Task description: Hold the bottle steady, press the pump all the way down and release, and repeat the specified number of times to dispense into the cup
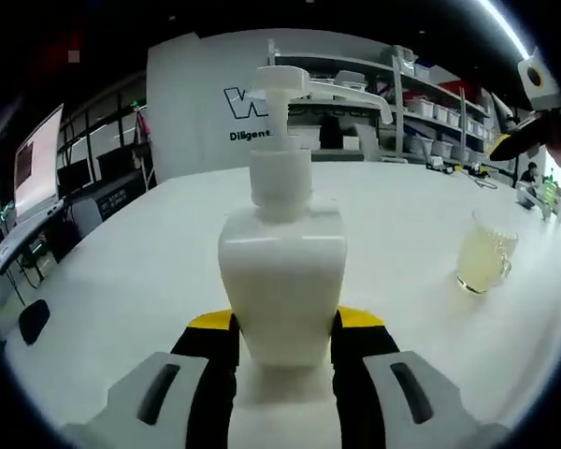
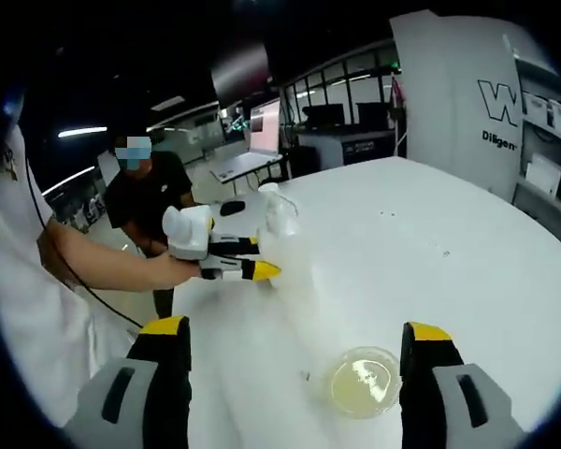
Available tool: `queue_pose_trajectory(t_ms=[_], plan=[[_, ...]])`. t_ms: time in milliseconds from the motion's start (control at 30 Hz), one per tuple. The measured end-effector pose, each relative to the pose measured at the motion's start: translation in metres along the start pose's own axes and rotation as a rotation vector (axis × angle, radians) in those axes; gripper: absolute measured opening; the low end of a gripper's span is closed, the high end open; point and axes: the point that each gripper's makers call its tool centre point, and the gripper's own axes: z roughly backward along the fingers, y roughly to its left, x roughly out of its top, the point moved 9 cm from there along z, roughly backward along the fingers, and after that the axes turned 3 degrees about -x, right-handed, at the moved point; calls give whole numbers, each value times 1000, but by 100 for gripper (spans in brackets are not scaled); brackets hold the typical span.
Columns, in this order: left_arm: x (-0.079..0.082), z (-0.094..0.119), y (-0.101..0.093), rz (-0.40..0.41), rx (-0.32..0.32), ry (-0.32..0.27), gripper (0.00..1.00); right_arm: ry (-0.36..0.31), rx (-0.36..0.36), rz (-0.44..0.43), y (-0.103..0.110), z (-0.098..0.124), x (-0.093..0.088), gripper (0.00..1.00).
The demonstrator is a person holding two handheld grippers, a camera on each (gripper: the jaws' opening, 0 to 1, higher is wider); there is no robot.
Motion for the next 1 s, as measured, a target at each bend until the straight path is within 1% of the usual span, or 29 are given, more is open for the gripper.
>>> queue_pose_trajectory(t_ms=[33, 67, 100, 133, 167, 200, 233, 300, 333, 367, 400, 433, 467, 500, 567, 600, 667, 700, 733, 767, 800, 833, 867, 900, 933, 967, 1000], plan=[[0, 0, 0, -2, 2, 0, 37, -21, -18, 15, -1, 0, 1, 95], [0, 1, 1, 2, 5, 0, 37, -7, 6, 18, 1, 0, 0, 93], [0, 1, 1, 1, 6, 0, 37, -5, -12, 15, 1, 0, 0, 91], [-1, 1, 2, 1, 8, 0, 37, -25, -21, 52, 0, 0, 1, 91], [-1, 2, 3, 5, 7, 0, 37, 2, -1, 11, 2, 1, -1, 91], [-1, 2, 3, 2, 8, 1, 37, -3, -9, 2, 2, 1, 0, 90], [-2, 2, 4, 4, 9, 0, 37, -15, -6, 37, 3, 1, 0, 90], [-2, 2, 5, 7, 11, 2, 37, -7, -20, 30, 2, 1, -1, 91], [-2, 2, 6, 10, 9, 2, 37, -25, -21, 38, 2, 2, 0, 90], [-2, 3, 6, 8, 9, 4, 37, -14, -12, 15, 3, 2, -1, 90], [-2, 3, 7, 13, 14, 4, 37, -30, -35, 21, 2, 2, 0, 93], [-2, 3, 7, 16, 13, 4, 37, -28, -23, 37, 4, 3, -1, 93], [-3, 3, 7, 19, 14, 6, 37, -24, -22, 22, 4, 3, -2, 92], [-3, 3, 7, 20, 15, 6, 37, -27, -27, 21, 4, 3, -2, 93], [-3, 3, 7, 26, 14, 10, 37, -20, -22, 26, 5, 3, -3, 91], [-3, 3, 7, 22, 16, 13, 37, -41, -31, 41, 5, 3, -2, 91], [-3, 3, 7, 17, 18, 20, 38, -37, -20, 12, 6, 3, -2, 92], [-4, 3, 7, 18, 18, 21, 38, -48, -29, 27, 6, 4, -1, 91], [-4, 3, 6, 25, 20, 22, 38, -42, -15, 31, 7, 4, -1, 91], [-4, 3, 7, 10, 21, 23, 38, -42, -22, 18, 6, 4, -1, 92], [-3, 3, 6, 5, 22, 19, 38, -43, -21, 26, 6, 5, -1, 90], [-3, 4, 6, 2, 24, 19, 38, -37, -18, 19, 5, 5, -1, 92], [-3, 4, 7, -5, 21, 20, 38, -44, -31, 20, 5, 5, -1, 92], [-3, 5, 7, -25, 15, 30, 38, -33, -16, 22, 6, 5, -2, 91], [-3, 6, 7, -9, 12, 21, 40, -40, -25, 20, 5, 5, -1, 92], [-2, 6, 7, -4, 13, 12, 43, -39, -18, 18, 6, 5, -1, 92], [1, 8, 9, 15, 23, -16, 45, -37, -12, 15, 7, 4, -1, 90]])
